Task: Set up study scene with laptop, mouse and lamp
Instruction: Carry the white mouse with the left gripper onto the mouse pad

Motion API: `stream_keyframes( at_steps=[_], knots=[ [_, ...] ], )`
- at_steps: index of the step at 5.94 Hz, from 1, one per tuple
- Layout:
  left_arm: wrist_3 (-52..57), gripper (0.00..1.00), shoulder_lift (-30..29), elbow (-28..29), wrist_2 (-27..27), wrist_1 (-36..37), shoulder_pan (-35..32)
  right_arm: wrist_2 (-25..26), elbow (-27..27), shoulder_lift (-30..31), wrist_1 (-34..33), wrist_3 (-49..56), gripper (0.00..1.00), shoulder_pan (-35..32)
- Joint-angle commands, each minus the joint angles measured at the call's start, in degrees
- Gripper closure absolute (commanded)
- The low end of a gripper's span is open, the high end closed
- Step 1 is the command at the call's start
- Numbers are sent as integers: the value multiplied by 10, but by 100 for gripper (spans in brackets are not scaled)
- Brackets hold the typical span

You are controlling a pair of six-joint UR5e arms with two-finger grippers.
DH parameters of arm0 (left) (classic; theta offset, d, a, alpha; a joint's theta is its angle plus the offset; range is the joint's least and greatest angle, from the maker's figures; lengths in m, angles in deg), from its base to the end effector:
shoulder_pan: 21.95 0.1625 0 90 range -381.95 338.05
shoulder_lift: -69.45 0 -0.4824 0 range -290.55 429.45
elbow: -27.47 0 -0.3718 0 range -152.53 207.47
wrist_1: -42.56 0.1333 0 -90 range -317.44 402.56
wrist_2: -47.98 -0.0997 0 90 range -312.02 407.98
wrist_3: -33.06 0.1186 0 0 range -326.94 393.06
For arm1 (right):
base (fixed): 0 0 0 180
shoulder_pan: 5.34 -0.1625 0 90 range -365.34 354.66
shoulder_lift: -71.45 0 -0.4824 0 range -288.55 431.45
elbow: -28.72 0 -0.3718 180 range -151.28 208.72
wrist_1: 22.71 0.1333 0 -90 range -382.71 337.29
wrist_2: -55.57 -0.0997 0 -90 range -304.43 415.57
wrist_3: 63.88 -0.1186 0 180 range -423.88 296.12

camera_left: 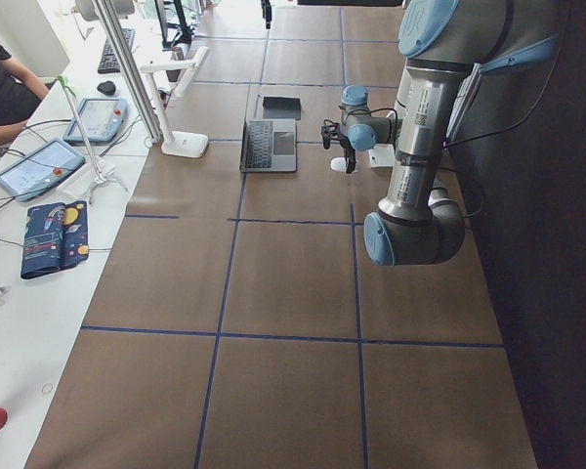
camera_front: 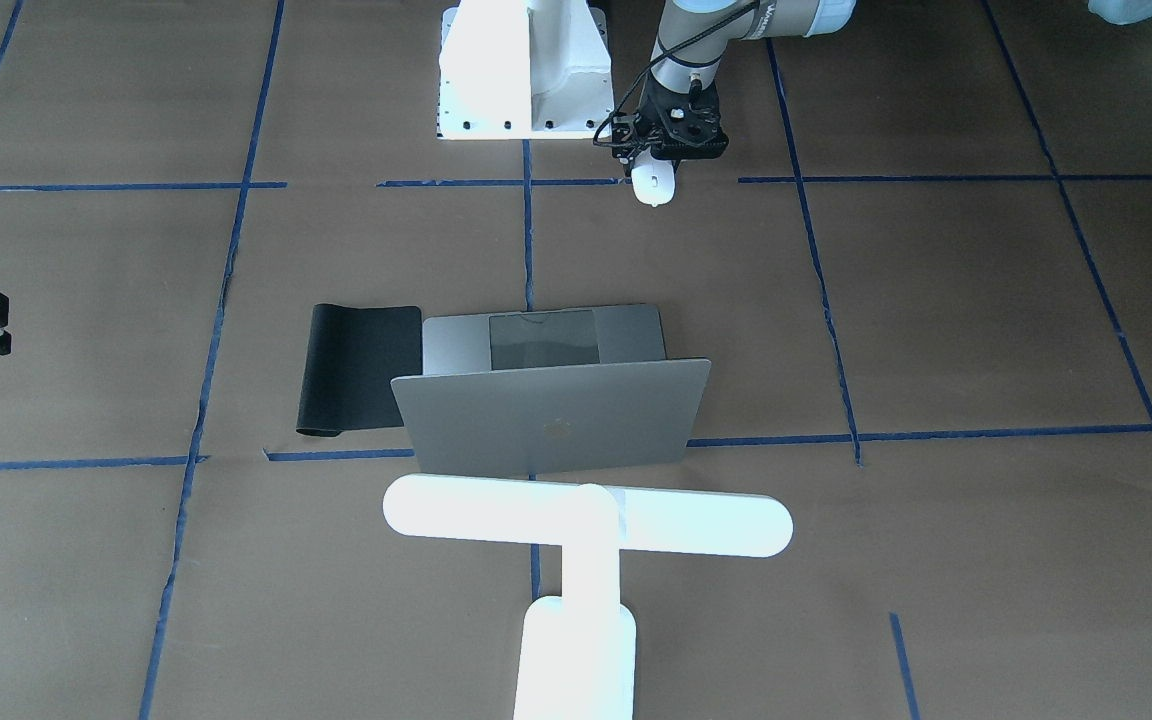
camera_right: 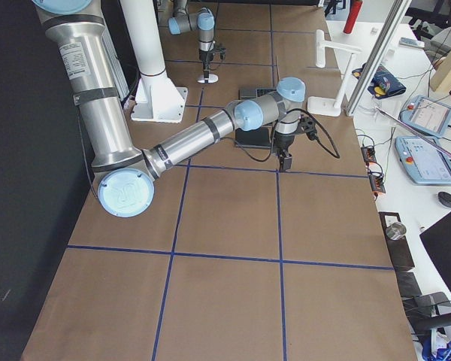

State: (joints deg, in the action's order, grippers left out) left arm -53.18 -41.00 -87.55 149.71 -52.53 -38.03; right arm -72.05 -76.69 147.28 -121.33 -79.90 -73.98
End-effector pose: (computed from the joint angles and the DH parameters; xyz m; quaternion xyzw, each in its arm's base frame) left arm 0.5293 -0.2662 0.3462 -0.0178 0.4344 -0.0531 0.8990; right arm -0.1502 -0.5513 0.4987 0.0615 -0.3555 -0.1019 0.9271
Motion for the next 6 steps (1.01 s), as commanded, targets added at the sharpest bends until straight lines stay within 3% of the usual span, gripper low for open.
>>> stream_keyframes(
  at_steps=[1, 4, 5, 6],
  knots=[
    [1, 89, -105, 62, 0, 11, -39, -3, -9, 46, 4, 68, 0, -22],
    [-3, 89, -276, 207, -2, 7, -45, -40, -4, 162, 7, 183, 0, -124],
    [-2, 89, -330, 280, -4, 2, -50, -40, 9, 176, 7, 268, 0, -151],
    [-2, 89, -394, 361, -4, -23, -66, -37, 17, 172, 8, 267, 0, -155]
  ],
)
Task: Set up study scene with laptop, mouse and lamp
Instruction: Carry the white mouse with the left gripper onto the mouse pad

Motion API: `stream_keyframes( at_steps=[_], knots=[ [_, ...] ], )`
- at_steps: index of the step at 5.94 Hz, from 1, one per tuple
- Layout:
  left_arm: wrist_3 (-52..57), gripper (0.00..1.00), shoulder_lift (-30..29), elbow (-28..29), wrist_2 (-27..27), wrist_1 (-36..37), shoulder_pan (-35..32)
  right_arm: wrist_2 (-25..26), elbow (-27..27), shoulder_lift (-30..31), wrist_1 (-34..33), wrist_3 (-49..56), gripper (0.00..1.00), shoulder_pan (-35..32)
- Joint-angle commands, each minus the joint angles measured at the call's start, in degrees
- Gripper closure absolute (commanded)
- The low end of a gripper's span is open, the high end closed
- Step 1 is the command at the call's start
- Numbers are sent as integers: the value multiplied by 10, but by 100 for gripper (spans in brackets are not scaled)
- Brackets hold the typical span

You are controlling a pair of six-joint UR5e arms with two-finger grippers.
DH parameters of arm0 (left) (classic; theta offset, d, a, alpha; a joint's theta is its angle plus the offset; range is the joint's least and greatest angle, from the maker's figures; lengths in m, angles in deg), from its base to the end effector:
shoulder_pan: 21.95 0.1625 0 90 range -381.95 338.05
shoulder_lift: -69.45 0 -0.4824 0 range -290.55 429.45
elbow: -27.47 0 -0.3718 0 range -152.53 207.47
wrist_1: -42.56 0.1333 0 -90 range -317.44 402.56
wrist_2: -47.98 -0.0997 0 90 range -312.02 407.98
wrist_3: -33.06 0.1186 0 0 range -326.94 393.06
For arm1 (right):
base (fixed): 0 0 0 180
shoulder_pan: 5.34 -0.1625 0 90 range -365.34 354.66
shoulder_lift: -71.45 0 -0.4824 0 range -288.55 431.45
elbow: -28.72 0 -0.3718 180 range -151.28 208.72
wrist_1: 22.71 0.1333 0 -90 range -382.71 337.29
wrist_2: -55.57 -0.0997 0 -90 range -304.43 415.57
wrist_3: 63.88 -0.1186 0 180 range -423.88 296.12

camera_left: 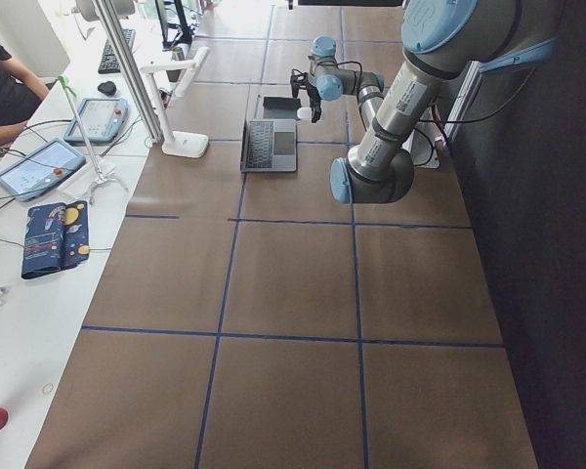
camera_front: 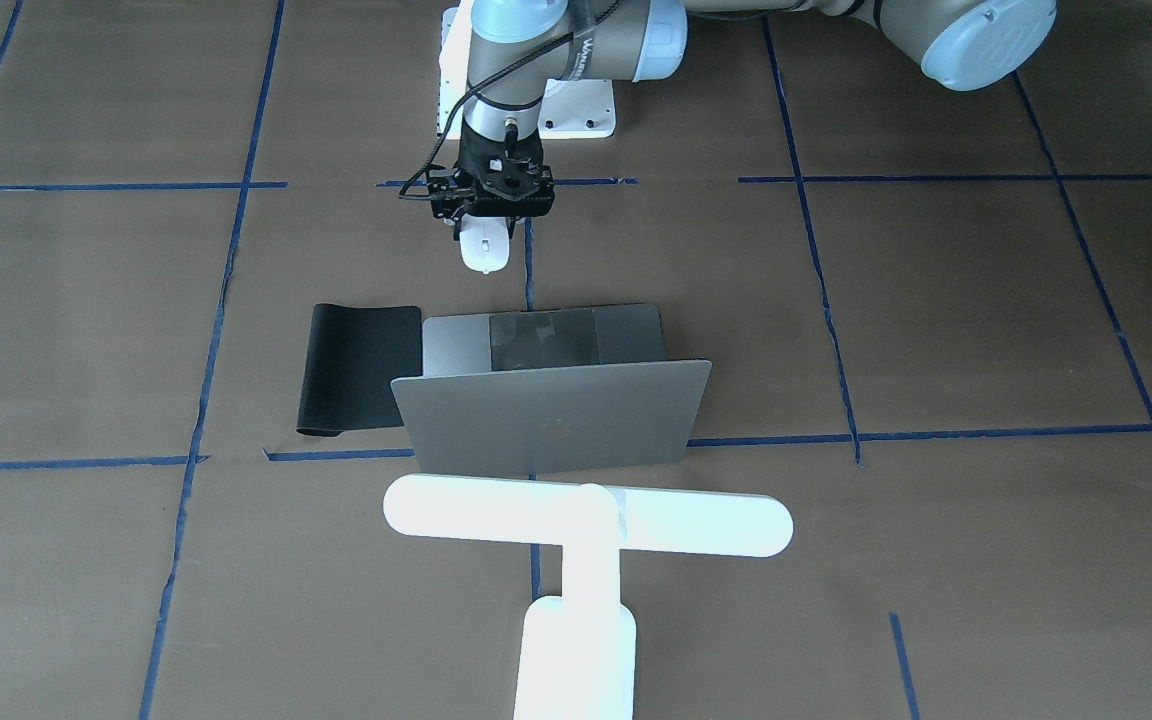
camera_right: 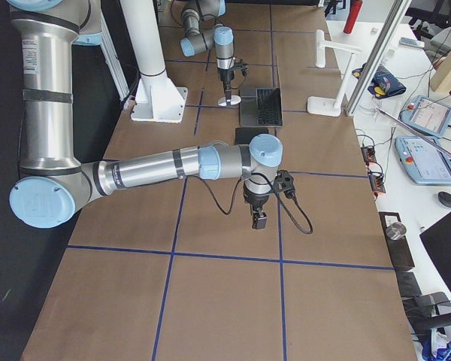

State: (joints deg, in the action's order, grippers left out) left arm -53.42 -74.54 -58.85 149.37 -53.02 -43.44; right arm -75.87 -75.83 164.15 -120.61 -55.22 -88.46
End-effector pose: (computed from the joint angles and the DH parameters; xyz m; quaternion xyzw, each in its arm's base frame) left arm 0.6854 -0.3879 0.1427 0.0154 0.4742 -0.0914 0.8755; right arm 0.0009 -0.4501 0.6498 0.0377 -0.3530 -0.1385 0.9245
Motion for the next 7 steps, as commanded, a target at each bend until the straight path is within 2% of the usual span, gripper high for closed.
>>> stream_keyframes(
  at_steps=[1, 2, 4, 6, 7],
  knots=[
    [1, 89, -103, 146, 0, -53, -19, 4, -14, 1, 2, -28, 0, -11],
    [2, 89, -150, 216, 0, -72, -22, 3, -21, 7, 8, -42, 0, -10],
    [4, 89, -170, 307, -1, -159, -25, 4, -15, 15, 9, -39, 0, -10],
    [17, 89, -171, 331, -1, -183, -31, 4, -14, 15, 9, -40, 0, -11],
    [17, 89, -176, 356, -1, -220, -31, 4, -12, 15, 9, -39, 0, -11]
  ],
)
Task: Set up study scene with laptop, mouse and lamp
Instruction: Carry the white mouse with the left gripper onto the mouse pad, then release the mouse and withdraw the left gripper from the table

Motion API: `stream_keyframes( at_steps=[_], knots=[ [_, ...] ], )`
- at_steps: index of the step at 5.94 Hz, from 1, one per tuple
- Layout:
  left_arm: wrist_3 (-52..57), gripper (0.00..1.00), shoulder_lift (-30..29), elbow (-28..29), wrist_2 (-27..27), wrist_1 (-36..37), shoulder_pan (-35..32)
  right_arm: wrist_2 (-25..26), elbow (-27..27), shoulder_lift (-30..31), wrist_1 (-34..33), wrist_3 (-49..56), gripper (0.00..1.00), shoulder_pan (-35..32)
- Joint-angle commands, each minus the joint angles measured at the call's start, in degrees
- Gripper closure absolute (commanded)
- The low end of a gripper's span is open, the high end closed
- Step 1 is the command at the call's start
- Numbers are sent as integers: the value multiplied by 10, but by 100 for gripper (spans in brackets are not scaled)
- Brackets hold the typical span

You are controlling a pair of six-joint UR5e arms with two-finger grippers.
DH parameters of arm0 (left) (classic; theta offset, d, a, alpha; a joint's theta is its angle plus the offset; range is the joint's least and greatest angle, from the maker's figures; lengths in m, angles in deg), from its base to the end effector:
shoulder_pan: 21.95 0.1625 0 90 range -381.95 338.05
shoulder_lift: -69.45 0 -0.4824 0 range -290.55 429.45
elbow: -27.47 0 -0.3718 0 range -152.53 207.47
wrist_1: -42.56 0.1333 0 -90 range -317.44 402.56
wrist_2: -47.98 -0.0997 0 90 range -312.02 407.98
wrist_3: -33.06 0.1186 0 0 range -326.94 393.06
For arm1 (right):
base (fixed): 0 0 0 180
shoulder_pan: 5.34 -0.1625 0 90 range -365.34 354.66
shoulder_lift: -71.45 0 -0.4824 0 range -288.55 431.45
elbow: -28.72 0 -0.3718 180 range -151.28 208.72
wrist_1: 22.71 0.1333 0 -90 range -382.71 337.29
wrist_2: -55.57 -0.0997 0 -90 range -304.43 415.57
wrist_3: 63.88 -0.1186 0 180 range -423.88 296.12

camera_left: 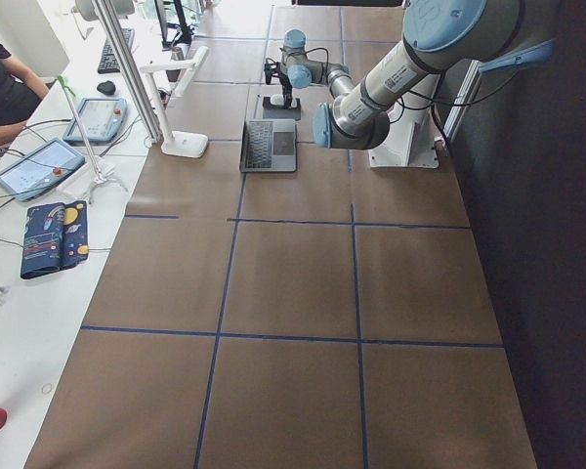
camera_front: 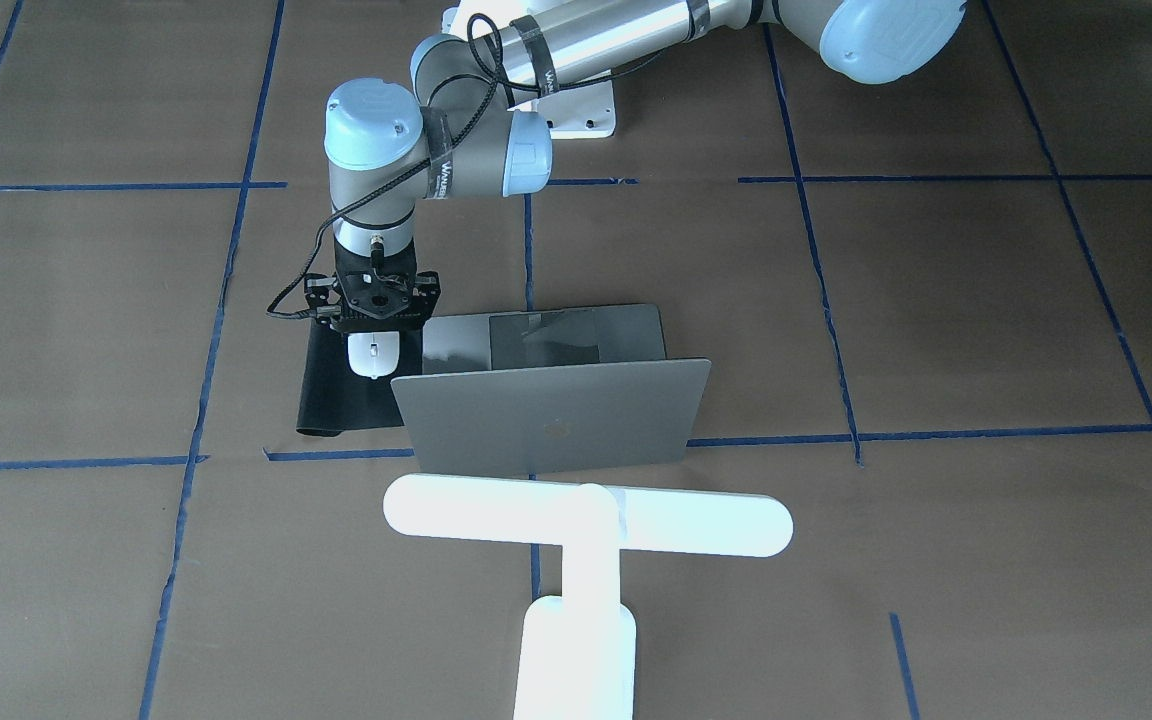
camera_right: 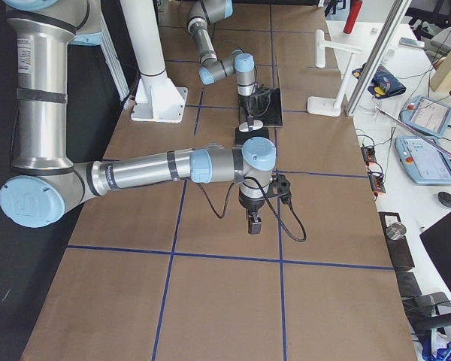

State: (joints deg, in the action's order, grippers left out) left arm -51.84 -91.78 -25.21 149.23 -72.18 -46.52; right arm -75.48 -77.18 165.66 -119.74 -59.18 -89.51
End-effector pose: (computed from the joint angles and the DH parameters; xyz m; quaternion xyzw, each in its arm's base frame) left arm 0.7877 -0.4813 0.0857 0.0422 0.4930 -0.0994 0.8633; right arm 0.0109 -0.4387 0.6493 0.0346 -0.3507 -0.1001 0.9305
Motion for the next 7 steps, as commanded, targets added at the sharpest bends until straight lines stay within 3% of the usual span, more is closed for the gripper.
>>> stream_keyframes(
  at_steps=[1, 2, 3, 4, 5, 6, 7],
  knots=[
    [2, 83, -10, 46, 0, -57, 0, 1, 3, 1, 0, 0, 0, 1],
    [2, 77, -10, 47, 0, -60, 0, 2, 3, 2, 0, 1, 0, 0],
    [1, 56, -14, 47, 0, -65, 0, 4, 4, 5, 0, 0, 0, 1],
    [1, 21, -15, 47, 0, -65, -4, 4, 5, 5, 0, 0, 0, 1],
    [-1, 0, -15, 47, 1, -66, -10, 4, 5, 5, 0, 1, 0, 0],
    [-4, 0, -14, 46, 5, -66, -23, 4, 5, 5, 1, 0, 0, 1],
    [-2, 0, -9, 40, 44, -61, -46, 4, 5, 4, 1, 0, 0, 0]
  ],
)
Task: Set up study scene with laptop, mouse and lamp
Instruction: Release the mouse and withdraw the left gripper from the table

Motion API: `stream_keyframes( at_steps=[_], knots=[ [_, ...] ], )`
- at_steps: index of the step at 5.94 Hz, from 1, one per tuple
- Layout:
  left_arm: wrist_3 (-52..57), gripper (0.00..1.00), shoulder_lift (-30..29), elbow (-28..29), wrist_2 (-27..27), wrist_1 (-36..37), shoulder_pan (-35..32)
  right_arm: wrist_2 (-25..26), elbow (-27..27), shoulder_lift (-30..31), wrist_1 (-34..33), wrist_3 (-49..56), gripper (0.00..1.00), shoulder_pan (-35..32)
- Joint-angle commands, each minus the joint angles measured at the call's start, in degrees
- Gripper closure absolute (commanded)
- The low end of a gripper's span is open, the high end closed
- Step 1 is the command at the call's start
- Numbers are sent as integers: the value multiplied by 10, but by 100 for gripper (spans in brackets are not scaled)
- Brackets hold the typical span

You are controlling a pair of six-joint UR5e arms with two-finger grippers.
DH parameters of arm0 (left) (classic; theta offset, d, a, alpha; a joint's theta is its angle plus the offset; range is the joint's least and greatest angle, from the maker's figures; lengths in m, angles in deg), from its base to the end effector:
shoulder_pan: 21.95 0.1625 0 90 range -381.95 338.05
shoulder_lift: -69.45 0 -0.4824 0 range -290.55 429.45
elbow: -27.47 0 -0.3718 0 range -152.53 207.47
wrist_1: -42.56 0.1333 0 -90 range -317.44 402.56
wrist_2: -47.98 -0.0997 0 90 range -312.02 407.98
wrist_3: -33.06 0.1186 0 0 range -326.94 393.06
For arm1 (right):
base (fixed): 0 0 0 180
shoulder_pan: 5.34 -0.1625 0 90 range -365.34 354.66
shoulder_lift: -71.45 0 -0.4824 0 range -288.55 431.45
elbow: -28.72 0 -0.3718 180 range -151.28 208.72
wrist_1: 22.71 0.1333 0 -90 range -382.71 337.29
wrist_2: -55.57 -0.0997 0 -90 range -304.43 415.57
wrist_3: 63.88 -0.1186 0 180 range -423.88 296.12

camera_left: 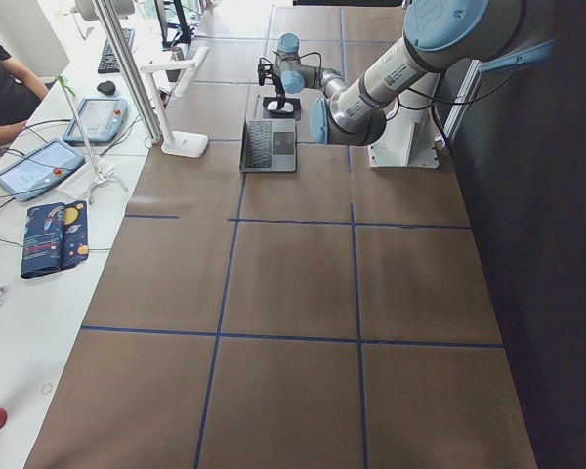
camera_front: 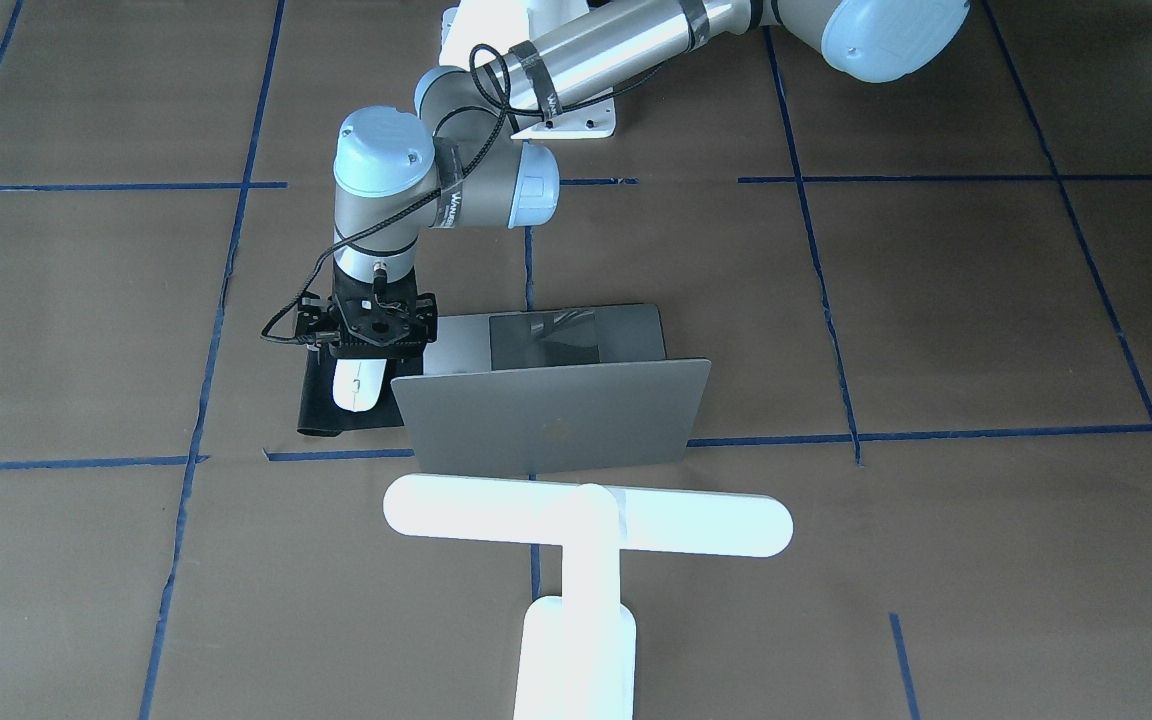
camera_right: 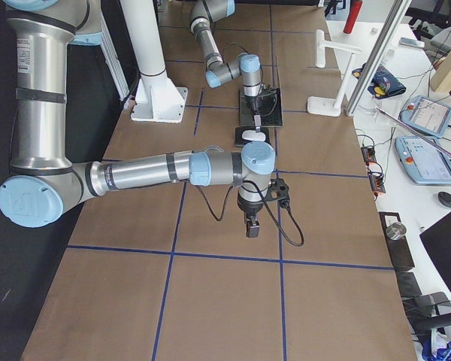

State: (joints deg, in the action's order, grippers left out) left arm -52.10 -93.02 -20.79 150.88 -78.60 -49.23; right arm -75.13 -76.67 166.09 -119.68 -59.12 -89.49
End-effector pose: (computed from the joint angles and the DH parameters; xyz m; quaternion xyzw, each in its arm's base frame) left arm 0.7763 -0.5205 0.0843 0.0488 0.5177 -0.1092 0.8472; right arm 0.0117 -0.4351 0.6571 0.0276 -0.3478 -0.0981 0.9320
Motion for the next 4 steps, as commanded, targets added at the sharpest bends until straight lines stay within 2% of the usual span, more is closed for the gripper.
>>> stream_keyframes(
  at_steps=[1, 2, 3, 4],
  knots=[
    [-1, 0, 41, -43, 121, 14, -46, 0, 3, -1, -1, 0, 0, 0],
    [0, 0, 164, -200, 155, 42, -61, -2, 10, -5, -1, 2, 0, 0],
    [9, 0, 274, -376, 186, 138, -83, -1, 11, -2, -1, 3, 0, -3],
    [54, 0, 339, -481, 210, 209, -105, 0, 28, -9, 0, 3, 0, -3]
  ],
)
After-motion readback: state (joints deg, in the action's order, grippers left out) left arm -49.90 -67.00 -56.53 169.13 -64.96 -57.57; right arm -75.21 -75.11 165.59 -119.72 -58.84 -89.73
